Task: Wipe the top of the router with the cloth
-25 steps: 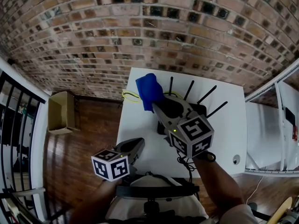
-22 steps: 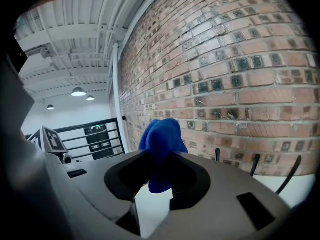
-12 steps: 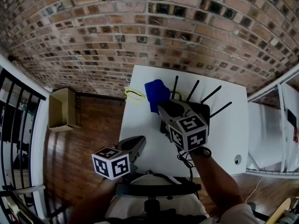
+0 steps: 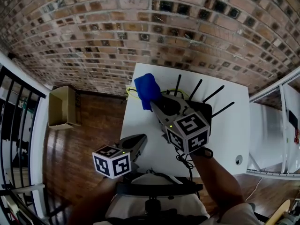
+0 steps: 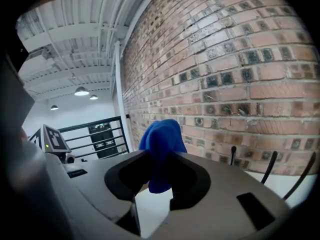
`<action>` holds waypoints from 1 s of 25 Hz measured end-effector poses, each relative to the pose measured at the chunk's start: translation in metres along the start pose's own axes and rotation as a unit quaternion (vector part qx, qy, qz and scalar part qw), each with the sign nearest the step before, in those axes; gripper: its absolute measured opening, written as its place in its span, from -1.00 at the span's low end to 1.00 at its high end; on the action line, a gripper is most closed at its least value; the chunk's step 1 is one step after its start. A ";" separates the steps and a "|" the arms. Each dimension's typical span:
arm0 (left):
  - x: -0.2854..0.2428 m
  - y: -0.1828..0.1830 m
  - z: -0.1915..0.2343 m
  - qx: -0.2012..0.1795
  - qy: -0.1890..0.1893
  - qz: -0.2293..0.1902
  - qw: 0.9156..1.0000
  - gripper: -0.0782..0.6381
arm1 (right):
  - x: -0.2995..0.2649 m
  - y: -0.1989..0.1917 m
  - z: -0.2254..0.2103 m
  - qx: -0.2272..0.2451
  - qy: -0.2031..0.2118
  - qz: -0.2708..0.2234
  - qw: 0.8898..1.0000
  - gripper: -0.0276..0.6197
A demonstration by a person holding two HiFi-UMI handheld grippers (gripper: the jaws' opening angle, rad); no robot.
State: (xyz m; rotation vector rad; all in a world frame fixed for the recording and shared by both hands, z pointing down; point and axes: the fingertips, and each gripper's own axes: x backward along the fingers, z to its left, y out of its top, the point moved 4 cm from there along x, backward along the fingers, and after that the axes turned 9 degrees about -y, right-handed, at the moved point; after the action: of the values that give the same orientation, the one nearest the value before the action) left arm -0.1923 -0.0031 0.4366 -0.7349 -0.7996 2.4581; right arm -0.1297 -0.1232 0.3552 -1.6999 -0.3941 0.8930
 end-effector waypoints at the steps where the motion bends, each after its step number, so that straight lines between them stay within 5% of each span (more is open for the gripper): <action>1: 0.001 0.000 0.000 0.001 0.000 0.000 1.000 -0.70 | -0.003 -0.005 -0.005 -0.011 -0.006 0.008 1.000 -0.55; 9: 0.003 -0.004 0.005 0.006 0.001 0.001 1.000 -0.70 | -0.011 -0.051 -0.040 -0.056 -0.064 0.069 0.994 -0.55; 25: 0.002 -0.002 0.011 0.008 0.003 0.003 1.000 -0.70 | -0.023 -0.109 -0.052 -0.079 -0.091 0.141 0.983 -0.55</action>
State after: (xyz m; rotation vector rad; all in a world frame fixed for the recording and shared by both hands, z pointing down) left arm -0.2001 -0.0049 0.4446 -0.7388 -0.7764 2.4629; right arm -0.0868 -0.1382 0.4693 -1.8557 -0.3583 1.2585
